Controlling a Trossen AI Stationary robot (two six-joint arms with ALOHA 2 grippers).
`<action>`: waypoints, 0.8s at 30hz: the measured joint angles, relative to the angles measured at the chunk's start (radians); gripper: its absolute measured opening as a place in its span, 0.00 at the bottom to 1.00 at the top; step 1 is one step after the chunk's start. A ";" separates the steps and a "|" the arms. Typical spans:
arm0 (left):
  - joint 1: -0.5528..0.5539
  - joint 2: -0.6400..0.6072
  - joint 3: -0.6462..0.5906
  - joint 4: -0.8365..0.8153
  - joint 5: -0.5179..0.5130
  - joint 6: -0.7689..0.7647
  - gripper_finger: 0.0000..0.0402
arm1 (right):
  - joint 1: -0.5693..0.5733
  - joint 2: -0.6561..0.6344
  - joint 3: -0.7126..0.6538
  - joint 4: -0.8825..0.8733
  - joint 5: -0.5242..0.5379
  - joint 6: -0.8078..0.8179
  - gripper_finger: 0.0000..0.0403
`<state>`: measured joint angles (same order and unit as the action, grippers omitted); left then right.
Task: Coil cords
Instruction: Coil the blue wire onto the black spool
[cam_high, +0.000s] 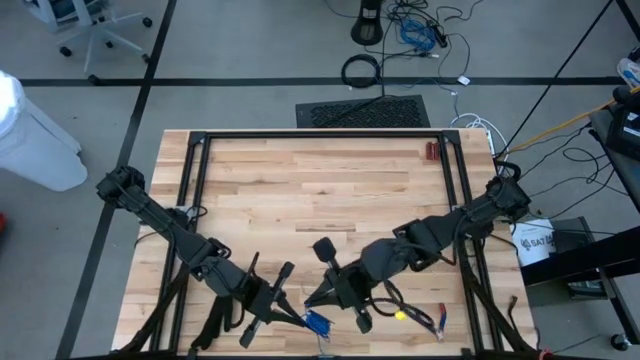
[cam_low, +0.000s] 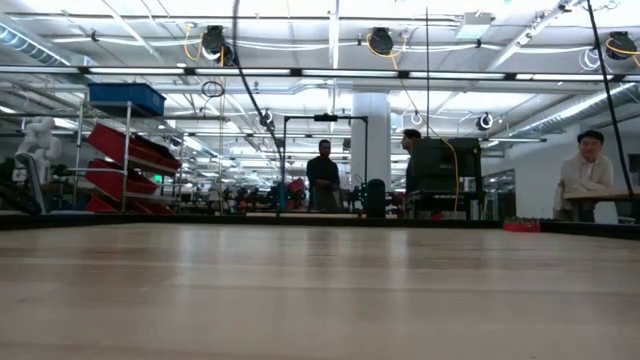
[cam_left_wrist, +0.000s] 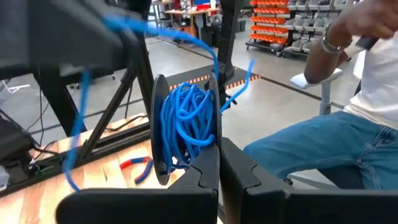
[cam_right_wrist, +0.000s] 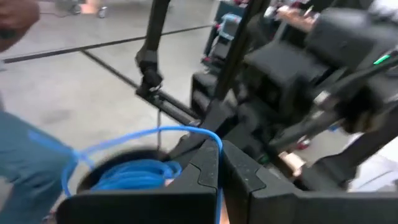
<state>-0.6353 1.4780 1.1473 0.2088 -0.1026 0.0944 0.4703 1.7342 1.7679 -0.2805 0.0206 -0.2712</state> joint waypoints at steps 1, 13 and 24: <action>0.000 0.000 0.000 0.005 0.002 0.000 0.00 | -0.009 0.007 0.000 0.003 -0.019 0.006 0.00; -0.013 0.000 0.000 0.061 0.055 0.072 0.00 | -0.071 0.061 0.000 0.008 -0.109 0.098 0.00; -0.048 0.000 0.000 0.139 0.068 0.206 0.00 | -0.098 0.069 0.000 -0.084 -0.205 0.271 0.17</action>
<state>-0.6829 1.4780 1.1469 0.3473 -0.0350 0.3009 0.3721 1.8035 1.7679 -0.3642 -0.1840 0.0000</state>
